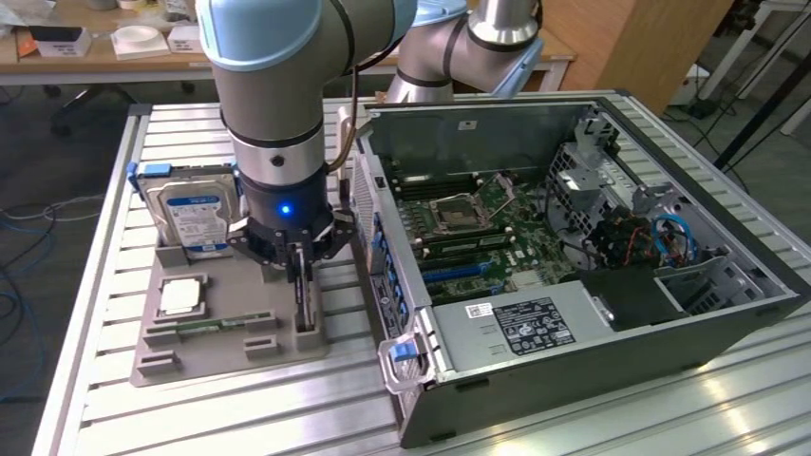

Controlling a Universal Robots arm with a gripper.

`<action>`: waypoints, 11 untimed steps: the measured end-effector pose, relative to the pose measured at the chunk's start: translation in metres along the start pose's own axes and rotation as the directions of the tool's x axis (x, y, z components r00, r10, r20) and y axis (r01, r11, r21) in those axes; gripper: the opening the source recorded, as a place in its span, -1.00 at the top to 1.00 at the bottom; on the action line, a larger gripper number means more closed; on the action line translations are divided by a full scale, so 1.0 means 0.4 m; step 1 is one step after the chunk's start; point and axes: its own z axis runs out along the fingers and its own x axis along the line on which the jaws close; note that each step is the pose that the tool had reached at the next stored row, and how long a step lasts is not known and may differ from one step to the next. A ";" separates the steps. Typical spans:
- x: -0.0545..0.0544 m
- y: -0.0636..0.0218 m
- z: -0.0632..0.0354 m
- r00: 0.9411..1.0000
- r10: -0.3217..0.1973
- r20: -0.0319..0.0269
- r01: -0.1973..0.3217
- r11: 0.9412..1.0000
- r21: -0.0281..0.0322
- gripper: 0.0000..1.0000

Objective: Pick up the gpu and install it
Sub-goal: 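Pick up the gpu and move the gpu toward the slot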

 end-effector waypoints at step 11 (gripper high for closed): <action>0.000 0.000 -0.007 1.000 0.000 0.000 0.000 1.000 0.000 0.48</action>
